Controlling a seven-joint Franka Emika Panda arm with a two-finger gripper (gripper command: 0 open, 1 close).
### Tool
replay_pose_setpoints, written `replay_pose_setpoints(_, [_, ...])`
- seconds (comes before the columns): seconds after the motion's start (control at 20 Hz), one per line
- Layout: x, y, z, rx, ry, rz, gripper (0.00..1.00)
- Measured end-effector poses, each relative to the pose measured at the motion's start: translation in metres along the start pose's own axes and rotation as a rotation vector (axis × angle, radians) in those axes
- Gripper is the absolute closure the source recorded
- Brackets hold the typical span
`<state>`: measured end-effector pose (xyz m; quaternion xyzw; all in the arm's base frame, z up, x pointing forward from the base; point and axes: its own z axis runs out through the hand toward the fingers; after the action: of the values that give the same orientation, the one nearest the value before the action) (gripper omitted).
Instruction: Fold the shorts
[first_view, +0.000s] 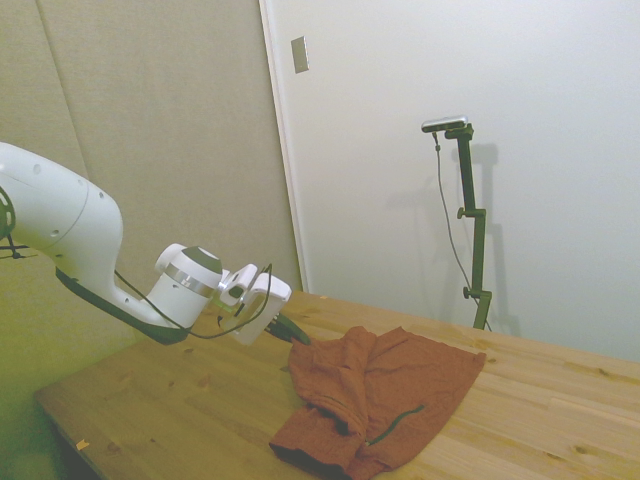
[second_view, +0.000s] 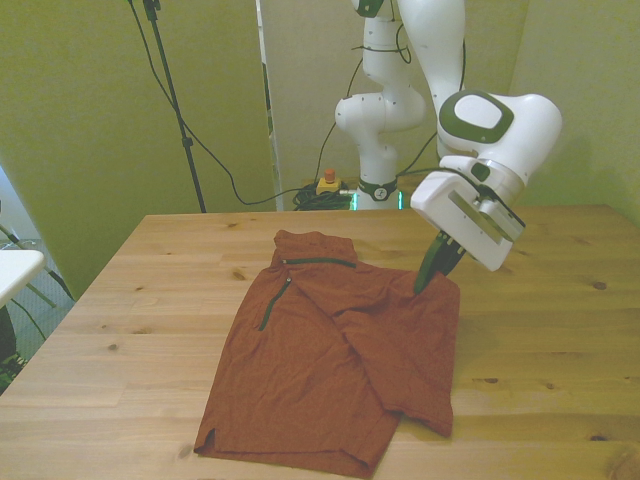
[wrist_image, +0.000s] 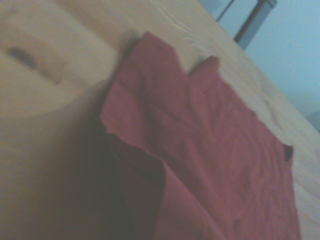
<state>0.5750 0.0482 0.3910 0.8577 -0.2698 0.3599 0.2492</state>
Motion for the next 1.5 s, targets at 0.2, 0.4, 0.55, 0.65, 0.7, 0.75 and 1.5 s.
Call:
replay_pose_setpoints(0.2, [0.058, 0.045, 0.014, -0.009, 0.007, 0.087, 1.00])
replay_pose_setpoints(0.4, [0.106, 0.097, 0.042, -0.039, -0.006, 0.161, 1.00])
replay_pose_setpoints(0.55, [0.130, 0.131, 0.060, -0.061, -0.016, 0.201, 1.00])
replay_pose_setpoints(0.65, [0.138, 0.148, 0.074, -0.073, -0.027, 0.223, 1.00])
replay_pose_setpoints(0.7, [0.141, 0.156, 0.082, -0.078, -0.035, 0.234, 0.00])
replay_pose_setpoints(0.75, [0.143, 0.162, 0.089, -0.084, -0.041, 0.247, 0.00])
replay_pose_setpoints(1.5, [0.212, 0.258, 0.128, -0.069, -0.075, 0.418, 0.00])
